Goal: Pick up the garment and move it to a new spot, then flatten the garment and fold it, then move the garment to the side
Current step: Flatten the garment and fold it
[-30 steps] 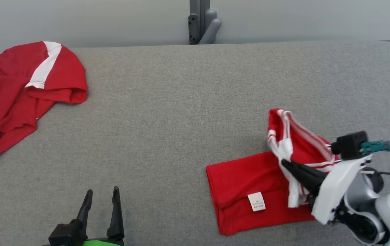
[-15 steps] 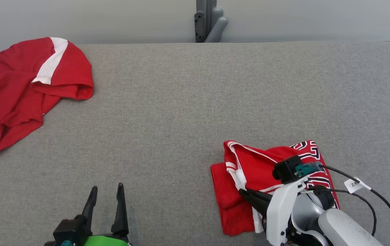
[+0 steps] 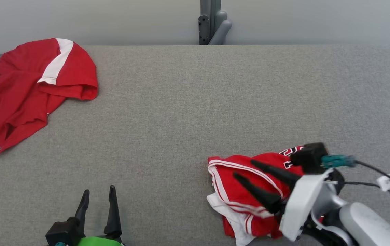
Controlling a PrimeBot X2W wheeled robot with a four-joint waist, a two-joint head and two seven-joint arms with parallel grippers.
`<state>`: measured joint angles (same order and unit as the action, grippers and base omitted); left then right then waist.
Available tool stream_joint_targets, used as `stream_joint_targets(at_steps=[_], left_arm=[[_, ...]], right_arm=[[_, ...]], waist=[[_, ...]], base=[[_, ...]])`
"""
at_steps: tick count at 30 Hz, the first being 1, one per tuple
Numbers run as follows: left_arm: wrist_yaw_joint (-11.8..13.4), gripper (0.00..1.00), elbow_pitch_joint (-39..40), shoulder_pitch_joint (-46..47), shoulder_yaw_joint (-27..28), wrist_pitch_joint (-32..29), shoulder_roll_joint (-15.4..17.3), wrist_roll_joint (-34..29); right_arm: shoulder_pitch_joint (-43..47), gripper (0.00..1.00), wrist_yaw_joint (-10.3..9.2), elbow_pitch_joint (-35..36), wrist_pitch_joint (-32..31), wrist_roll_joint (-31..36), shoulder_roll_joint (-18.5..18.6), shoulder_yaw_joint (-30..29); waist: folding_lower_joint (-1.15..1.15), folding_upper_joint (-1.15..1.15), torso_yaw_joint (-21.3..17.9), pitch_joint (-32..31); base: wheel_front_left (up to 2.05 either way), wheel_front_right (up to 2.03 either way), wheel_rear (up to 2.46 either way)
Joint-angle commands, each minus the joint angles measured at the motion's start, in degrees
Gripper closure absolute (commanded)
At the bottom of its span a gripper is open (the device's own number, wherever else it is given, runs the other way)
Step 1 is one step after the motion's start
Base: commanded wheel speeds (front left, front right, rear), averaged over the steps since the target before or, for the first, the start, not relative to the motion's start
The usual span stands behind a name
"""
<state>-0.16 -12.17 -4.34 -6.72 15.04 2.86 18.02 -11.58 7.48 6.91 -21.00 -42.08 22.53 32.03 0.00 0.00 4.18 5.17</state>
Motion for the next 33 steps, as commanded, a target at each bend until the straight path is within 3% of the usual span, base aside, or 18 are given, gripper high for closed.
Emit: stream_joint_targets(at_steps=[1,2,3,9,13,16,20,23,33], left_arm=[[0.2,0.00,0.0,-0.4,0.6,0.2,0.1,-0.2],[0.2,0.00,0.1,-0.5,0.9,0.2,0.1,-0.2],[0.2,0.00,0.2,-0.6,1.2,0.2,0.1,-0.2],[0.1,0.00,0.8,-0.4,1.0,0.2,0.1,0.3],[0.0,0.00,0.9,0.3,0.6,0.2,0.1,0.4],[-0.4,0.00,0.7,1.0,0.7,0.2,0.1,0.8],[-1.0,0.00,0.2,2.3,0.5,0.2,0.1,0.5],[-1.2,0.00,0.2,2.7,0.7,0.2,0.1,0.1],[-1.4,0.00,0.0,2.5,1.6,0.2,0.1,4.2]], right_arm=[[1.4,0.00,0.00,1.5,2.1,0.3,0.2,-2.2],[2.4,0.38,0.00,2.5,4.2,1.0,0.1,-5.3],[3.3,1.00,-0.01,3.2,6.7,2.3,-0.3,-8.7],[9.9,1.00,0.01,-1.1,17.3,14.9,-4.4,-21.0],[11.2,1.00,0.01,-11.8,25.7,24.2,-8.5,-22.1],[7.9,1.00,0.01,-22.1,32.1,28.9,-11.9,-21.0],[3.5,1.00,0.00,-35.6,35.6,34.0,-15.9,-18.7],[1.5,1.00,-0.01,-40.1,36.1,35.3,-17.4,-17.0],[3.5,1.00,0.00,-37.3,36.2,37.1,-19.6,-6.0]], waist=[[0.00,0.00,0.0,-0.2],[0.00,0.00,-0.1,-0.3],[0.00,0.00,-0.2,-0.3],[0.00,0.00,-1.1,0.0],[0.00,0.00,-2.0,0.5],[0.00,0.00,-2.9,1.4],[0.00,0.00,-3.3,2.2],[0.00,0.00,-3.2,2.4],[0.00,0.00,-2.7,1.5]], base=[[0.00,0.00,0.00],[0.00,0.00,0.00],[0.00,0.00,0.00],[0.00,0.00,0.00],[0.00,0.00,0.00],[0.00,0.00,0.00],[0.00,0.00,0.00],[0.00,0.00,0.00],[0.00,0.00,0.00]])
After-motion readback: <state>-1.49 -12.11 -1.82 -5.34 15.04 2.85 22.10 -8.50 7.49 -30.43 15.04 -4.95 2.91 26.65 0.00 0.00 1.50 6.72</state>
